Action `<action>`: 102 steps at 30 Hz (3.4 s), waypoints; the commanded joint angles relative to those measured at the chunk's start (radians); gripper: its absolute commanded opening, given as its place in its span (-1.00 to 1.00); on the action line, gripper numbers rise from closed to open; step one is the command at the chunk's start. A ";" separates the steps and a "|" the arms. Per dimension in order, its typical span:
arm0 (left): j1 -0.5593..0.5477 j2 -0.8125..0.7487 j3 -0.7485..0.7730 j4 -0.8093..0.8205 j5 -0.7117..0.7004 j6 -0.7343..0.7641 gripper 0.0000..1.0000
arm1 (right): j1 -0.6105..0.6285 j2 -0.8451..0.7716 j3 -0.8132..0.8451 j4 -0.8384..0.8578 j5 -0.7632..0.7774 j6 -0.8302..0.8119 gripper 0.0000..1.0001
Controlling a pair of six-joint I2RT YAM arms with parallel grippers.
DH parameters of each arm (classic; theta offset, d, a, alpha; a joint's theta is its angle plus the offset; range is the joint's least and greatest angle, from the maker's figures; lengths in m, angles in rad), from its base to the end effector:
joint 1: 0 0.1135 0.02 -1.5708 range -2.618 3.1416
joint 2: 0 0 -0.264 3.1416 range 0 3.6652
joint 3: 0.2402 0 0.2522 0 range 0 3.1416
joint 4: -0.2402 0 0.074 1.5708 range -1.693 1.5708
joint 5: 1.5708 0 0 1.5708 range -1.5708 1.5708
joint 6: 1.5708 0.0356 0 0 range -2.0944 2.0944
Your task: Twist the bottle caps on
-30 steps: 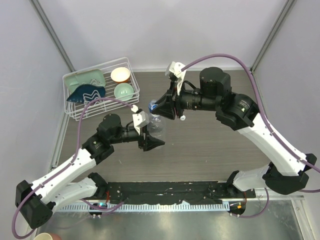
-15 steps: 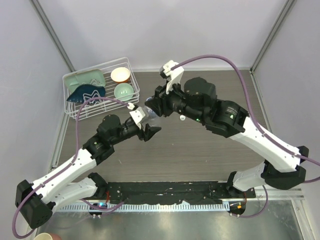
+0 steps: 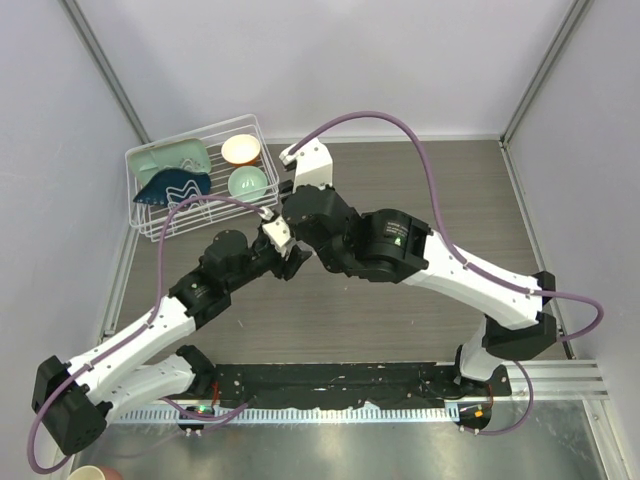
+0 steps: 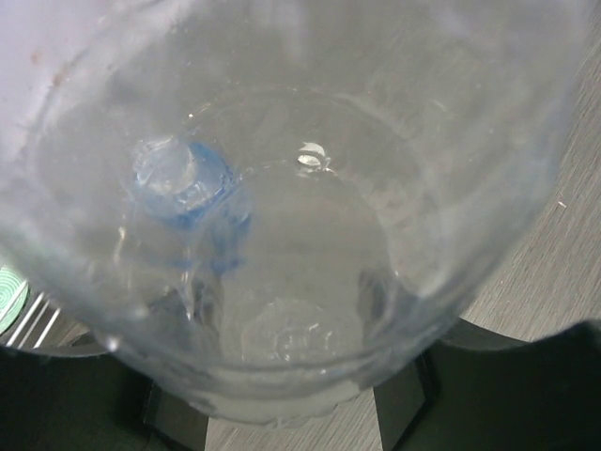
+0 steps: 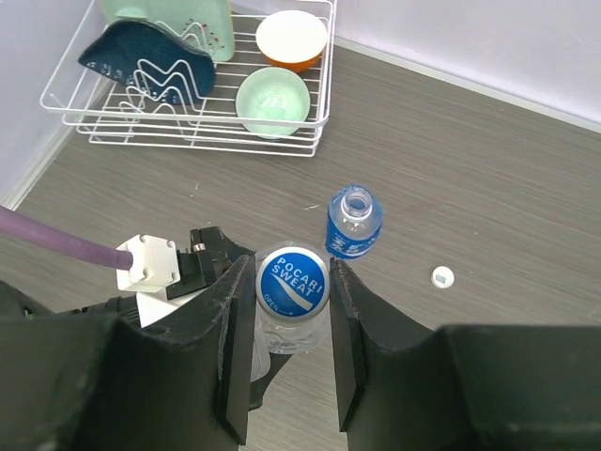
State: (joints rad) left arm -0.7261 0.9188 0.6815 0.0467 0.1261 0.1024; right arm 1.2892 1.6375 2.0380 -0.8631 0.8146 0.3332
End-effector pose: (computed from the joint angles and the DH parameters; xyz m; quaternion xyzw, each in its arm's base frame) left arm 0.1610 -0.1490 0.3034 0.3465 0.6884 -0.2412 0.5898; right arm 0.1160 0.3078 0.4837 -0.1741 0.7892 0.1184 0.5770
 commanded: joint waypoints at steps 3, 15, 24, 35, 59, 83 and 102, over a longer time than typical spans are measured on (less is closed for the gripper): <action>-0.001 -0.032 0.055 0.220 -0.034 -0.013 -0.99 | 0.039 0.062 0.039 -0.199 -0.014 0.035 -0.50; 0.001 -0.046 0.038 0.208 -0.011 -0.046 -1.00 | 0.039 0.019 0.202 -0.132 -0.138 -0.040 0.06; 0.002 -0.064 0.036 0.144 0.134 -0.093 -1.00 | 0.027 -0.166 0.114 -0.134 -0.455 -0.227 0.39; 0.005 -0.066 0.052 0.098 0.843 -0.142 -0.99 | -0.237 -0.338 0.024 -0.083 -1.211 -0.485 0.45; 0.008 -0.057 0.090 -0.016 1.031 -0.153 -1.00 | -0.341 -0.170 0.068 0.038 -1.646 -0.485 0.37; 0.022 -0.061 0.099 0.010 0.988 -0.174 -1.00 | -0.343 -0.165 -0.010 0.076 -1.683 -0.453 0.19; 0.036 -0.075 0.098 0.064 0.833 -0.179 -1.00 | -0.341 -0.189 -0.119 0.039 -1.406 -0.418 -0.87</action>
State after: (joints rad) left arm -0.7044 0.8623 0.7403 0.0216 1.0729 -0.0547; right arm 0.9463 1.4773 1.9602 -0.7795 -0.7975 -0.1204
